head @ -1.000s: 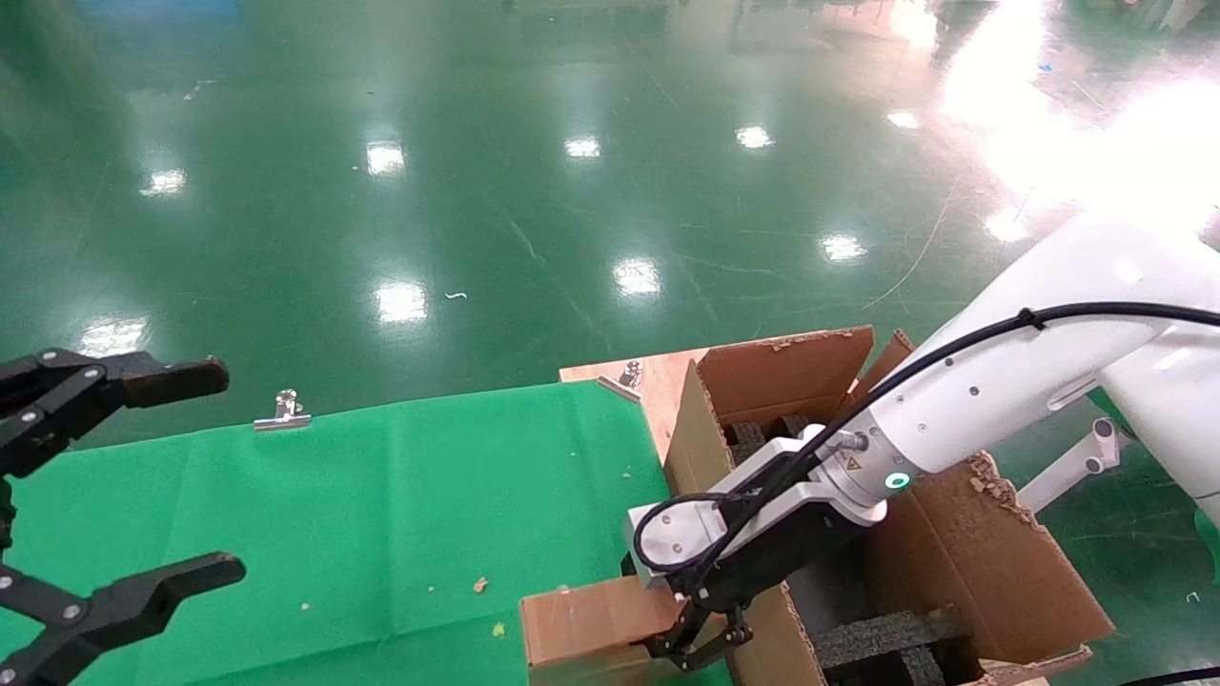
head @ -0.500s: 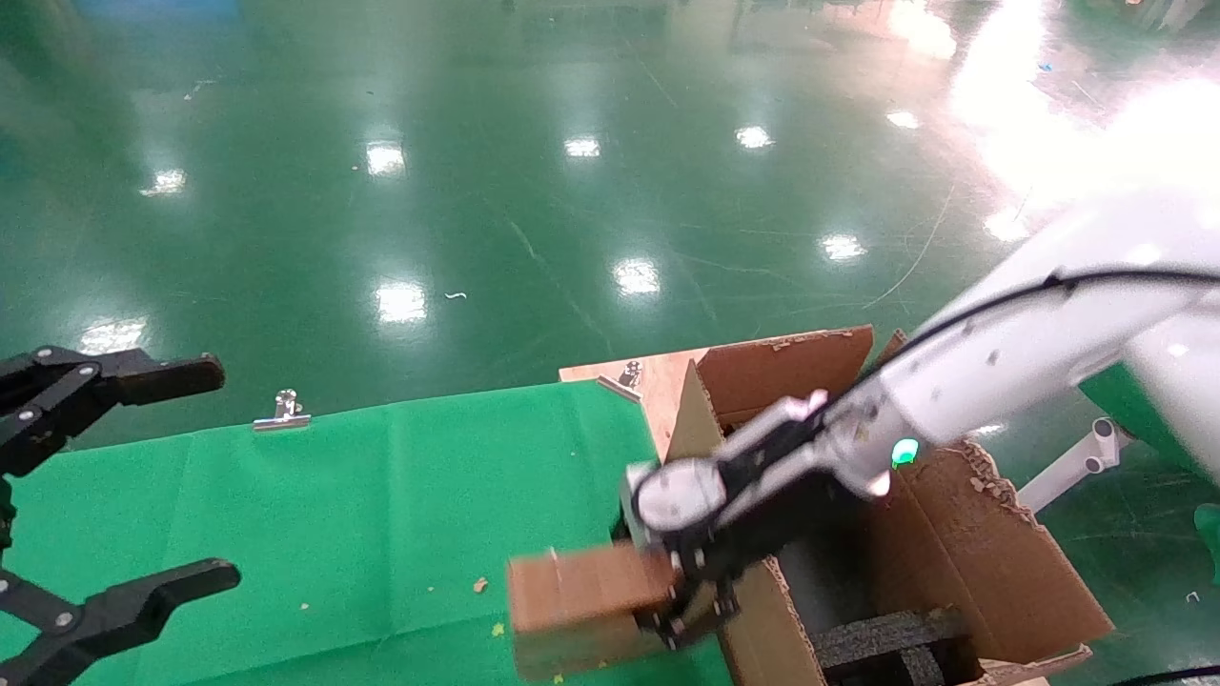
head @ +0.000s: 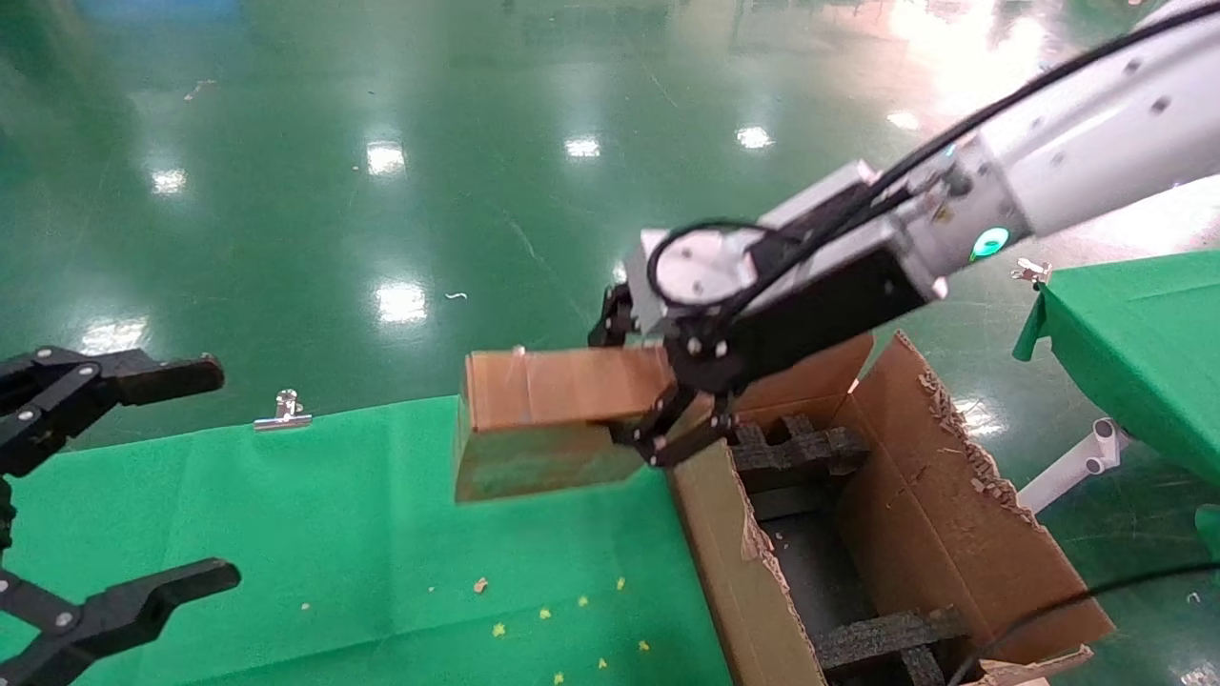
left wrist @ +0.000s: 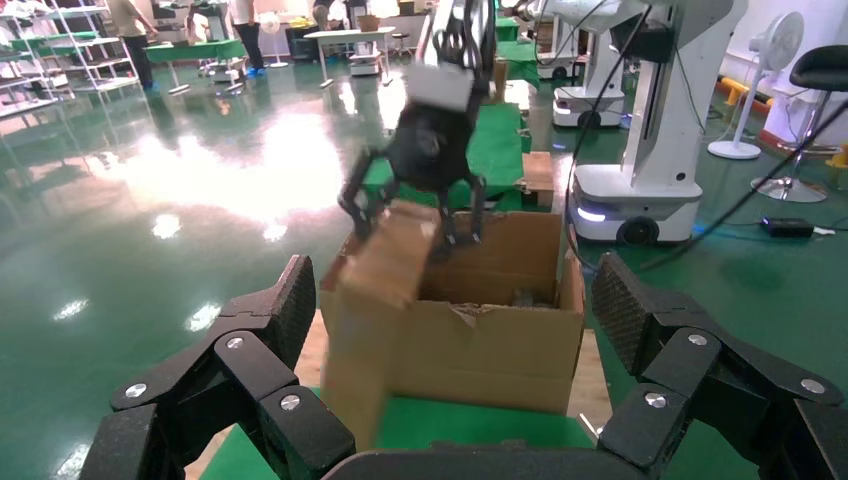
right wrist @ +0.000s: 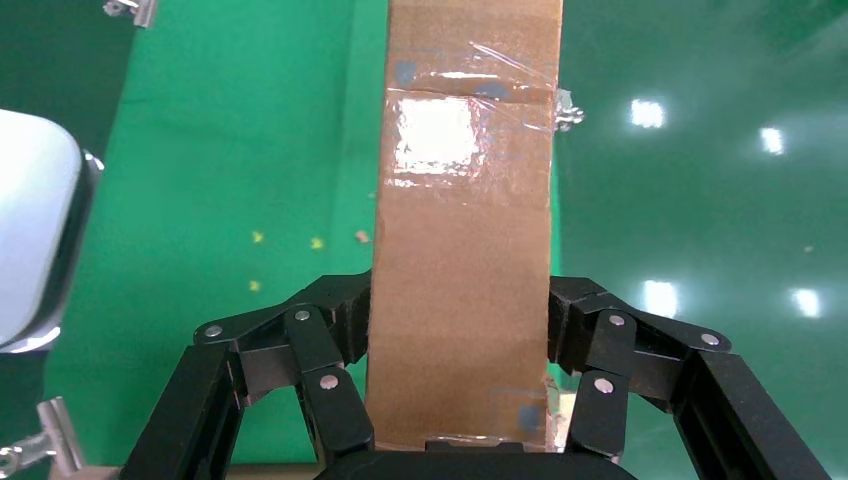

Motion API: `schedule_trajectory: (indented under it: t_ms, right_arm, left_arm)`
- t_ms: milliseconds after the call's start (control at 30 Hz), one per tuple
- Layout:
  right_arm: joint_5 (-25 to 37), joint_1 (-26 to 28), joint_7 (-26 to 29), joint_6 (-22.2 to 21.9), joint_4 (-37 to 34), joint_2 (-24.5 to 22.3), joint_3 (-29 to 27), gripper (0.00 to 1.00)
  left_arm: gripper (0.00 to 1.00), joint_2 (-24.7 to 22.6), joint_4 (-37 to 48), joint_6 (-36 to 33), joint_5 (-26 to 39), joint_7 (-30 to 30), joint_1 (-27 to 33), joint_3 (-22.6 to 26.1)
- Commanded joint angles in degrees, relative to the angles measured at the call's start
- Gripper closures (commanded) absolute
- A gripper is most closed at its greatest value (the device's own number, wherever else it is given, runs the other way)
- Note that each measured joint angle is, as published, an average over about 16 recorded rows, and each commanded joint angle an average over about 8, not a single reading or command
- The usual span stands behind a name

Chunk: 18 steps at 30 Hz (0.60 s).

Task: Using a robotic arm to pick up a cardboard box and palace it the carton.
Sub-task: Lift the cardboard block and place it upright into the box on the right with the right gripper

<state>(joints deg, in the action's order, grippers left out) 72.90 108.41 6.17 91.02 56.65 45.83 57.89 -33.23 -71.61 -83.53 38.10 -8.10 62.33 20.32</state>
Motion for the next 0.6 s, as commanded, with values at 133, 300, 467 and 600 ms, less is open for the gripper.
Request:
schedule_trajectory:
  t_ms: [133,300,467,600]
  right_arm:
    - [-2.87,5.95,-1.84,-0.03,-3.12,-0.61,3.69,1.0]
    - [-3.25,11.5,-2.96,0.15,-5.14,-3.5,7.65,1.0]
    - [-1.34,18.93,-2.75,0.49,-4.92,-8.53,14.06,1.0]
    - [0.94,25.06,-1.72,0.61,-4.13,-13.42,20.5,1.0]
  left_arm:
    - [0.0,0.0,0.0,0.0,0.0,0.0,0.0,0.0]
    - [0.0,0.0,0.0,0.0,0.0,0.0,0.0,0.0]
    - [0.0,0.0,0.0,0.0,0.0,0.0,0.0,0.01]
    - [0.0,0.0,0.0,0.0,-0.01,0.0,0.0,0.01]
